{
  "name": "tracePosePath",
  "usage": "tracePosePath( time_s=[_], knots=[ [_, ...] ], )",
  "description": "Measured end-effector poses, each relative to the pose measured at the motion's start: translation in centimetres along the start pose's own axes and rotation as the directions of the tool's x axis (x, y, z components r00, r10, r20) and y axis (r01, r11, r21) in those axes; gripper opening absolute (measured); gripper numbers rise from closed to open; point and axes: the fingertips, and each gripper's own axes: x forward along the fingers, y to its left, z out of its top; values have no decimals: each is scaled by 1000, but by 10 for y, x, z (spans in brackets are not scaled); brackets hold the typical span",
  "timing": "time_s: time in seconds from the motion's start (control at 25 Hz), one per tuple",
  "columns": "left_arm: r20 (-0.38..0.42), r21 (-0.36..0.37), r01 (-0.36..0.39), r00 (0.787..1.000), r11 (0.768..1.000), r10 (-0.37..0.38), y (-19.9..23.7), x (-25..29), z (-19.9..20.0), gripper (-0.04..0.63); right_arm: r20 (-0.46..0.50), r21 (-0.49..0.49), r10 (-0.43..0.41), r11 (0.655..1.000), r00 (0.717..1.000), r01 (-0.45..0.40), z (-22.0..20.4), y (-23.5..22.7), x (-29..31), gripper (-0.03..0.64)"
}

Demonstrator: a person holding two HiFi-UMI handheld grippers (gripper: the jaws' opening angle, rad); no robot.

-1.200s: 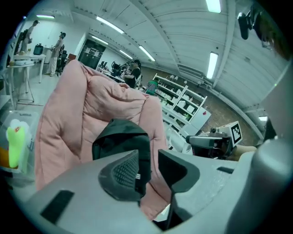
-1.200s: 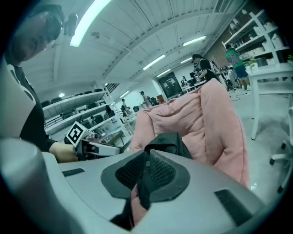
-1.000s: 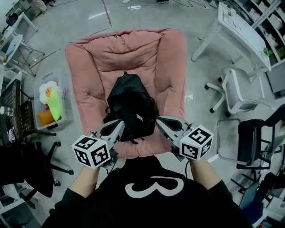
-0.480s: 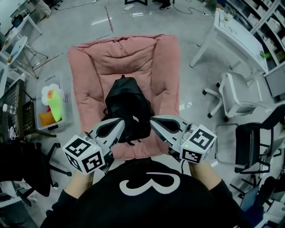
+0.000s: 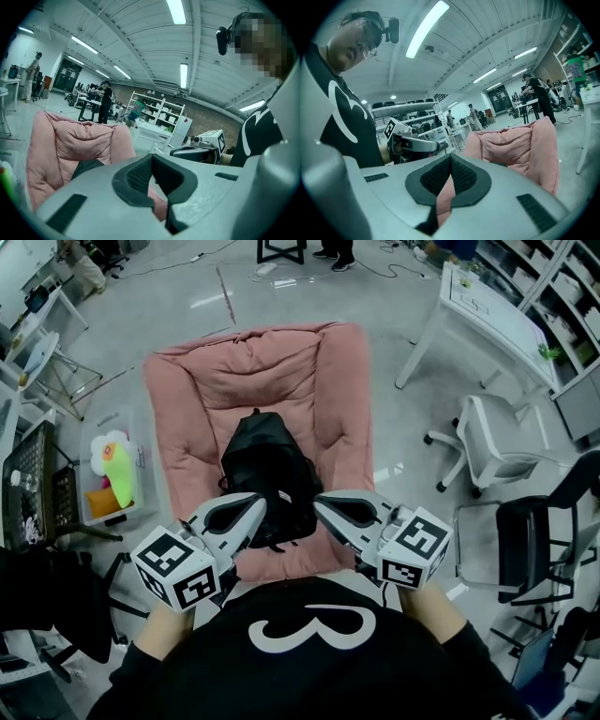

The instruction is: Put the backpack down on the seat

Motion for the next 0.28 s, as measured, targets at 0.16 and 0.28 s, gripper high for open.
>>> tracePosePath(
  time_s=[0.16, 0.28],
  knots=[
    [-5, 2, 14, 1000, 1000, -14, -4, 2, 4, 6, 11, 17, 0, 1000, 1000, 0, 4, -2, -5, 3],
    [-9, 6, 22, 1000, 1000, -22, -5, 4, 5, 6, 14, 19, -7, 1000, 1000, 6, 5, -5, -7, 5]
  ],
)
